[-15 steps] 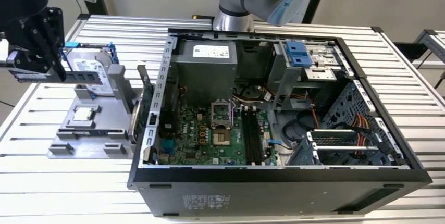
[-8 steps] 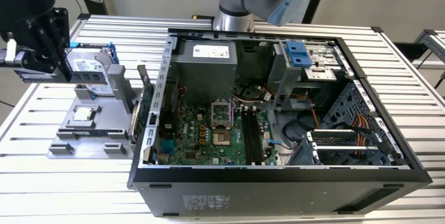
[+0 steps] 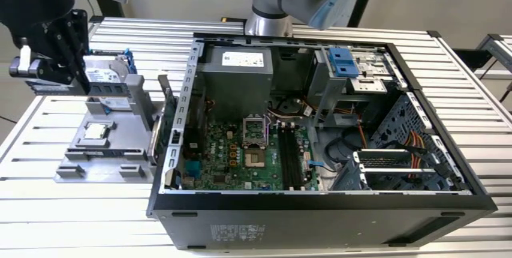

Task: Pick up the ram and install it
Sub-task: 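Pick up the ram and move it above insertion slot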

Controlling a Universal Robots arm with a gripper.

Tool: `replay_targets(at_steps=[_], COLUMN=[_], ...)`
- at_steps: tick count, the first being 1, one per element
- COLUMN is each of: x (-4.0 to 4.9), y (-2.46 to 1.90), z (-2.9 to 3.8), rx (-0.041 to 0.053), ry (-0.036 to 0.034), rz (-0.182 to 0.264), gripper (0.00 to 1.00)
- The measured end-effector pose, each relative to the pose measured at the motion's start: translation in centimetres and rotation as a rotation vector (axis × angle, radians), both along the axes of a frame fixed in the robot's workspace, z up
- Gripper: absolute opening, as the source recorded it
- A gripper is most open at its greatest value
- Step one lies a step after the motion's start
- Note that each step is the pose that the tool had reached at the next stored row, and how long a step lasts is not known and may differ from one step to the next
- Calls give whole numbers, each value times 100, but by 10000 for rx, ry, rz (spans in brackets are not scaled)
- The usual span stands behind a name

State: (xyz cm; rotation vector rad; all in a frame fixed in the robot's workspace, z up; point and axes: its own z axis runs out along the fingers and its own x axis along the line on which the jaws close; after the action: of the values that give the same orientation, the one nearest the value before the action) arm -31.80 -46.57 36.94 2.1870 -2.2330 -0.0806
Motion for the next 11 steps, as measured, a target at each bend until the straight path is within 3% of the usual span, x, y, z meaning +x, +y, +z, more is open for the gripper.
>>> replay_targets(at_steps=[11], x=[117], y=[0], z=[0], rx=[0], ry=[35], rz=[0], gripper=[0])
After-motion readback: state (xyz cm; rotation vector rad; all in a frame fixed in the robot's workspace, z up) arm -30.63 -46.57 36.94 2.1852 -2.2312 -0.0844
